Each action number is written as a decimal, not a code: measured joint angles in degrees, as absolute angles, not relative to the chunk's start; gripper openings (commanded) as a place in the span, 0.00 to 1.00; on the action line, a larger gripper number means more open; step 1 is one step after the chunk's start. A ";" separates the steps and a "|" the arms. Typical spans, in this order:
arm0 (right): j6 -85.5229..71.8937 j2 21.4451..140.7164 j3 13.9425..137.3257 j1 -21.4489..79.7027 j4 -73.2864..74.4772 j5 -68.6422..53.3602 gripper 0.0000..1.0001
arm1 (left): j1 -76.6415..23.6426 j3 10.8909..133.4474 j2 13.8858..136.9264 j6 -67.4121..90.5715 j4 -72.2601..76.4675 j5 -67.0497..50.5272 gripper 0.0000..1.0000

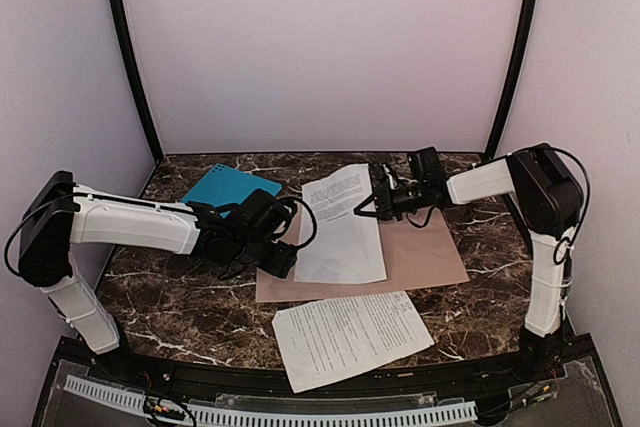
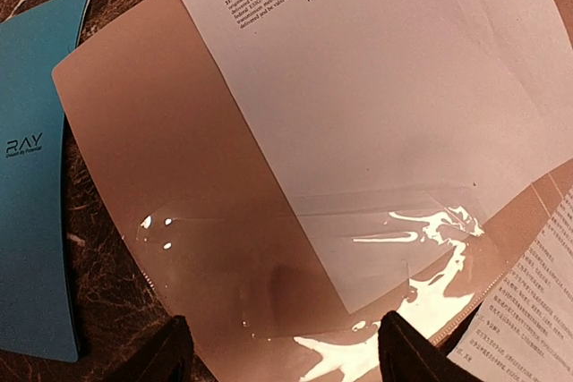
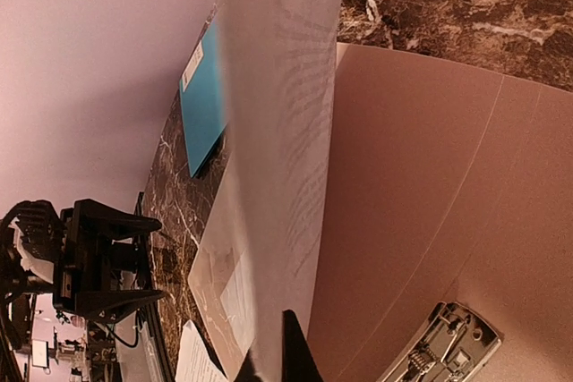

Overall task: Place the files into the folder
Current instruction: Insert the folder to form pockets on the folder.

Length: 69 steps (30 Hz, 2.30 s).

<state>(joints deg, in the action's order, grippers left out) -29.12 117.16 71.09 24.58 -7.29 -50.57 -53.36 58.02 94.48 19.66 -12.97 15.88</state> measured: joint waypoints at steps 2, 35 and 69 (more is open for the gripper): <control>-29.12 118.10 71.61 25.10 -7.38 -50.76 0.00 | -53.36 58.02 94.48 19.66 -12.97 15.92 0.71; -34.11 126.04 75.16 29.19 -14.13 -53.39 0.00 | -53.36 58.02 93.71 19.07 -13.13 15.90 0.71; -36.42 127.11 76.49 31.35 -14.85 -51.59 0.00 | -53.36 58.02 92.75 19.07 -13.61 16.86 0.71</control>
